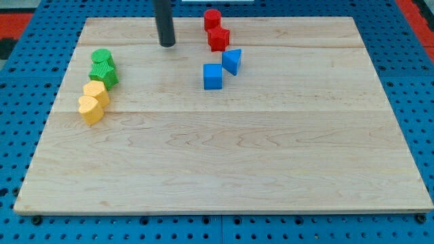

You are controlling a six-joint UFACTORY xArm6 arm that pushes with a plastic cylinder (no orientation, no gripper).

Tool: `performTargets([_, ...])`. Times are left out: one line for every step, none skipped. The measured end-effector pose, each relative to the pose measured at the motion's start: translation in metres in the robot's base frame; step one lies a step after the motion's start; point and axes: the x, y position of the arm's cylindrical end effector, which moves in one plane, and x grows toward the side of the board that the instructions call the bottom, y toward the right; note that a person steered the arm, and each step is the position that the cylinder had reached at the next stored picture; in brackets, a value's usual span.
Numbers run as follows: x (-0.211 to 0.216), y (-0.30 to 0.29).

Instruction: Separate the blue blocks

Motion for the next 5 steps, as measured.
performTargets([-0.054, 0.003])
performTargets([-0.072, 0.046])
performTargets([-0.076, 0.095])
performTargets([-0.076, 0.095])
performTargets([-0.056, 0.159])
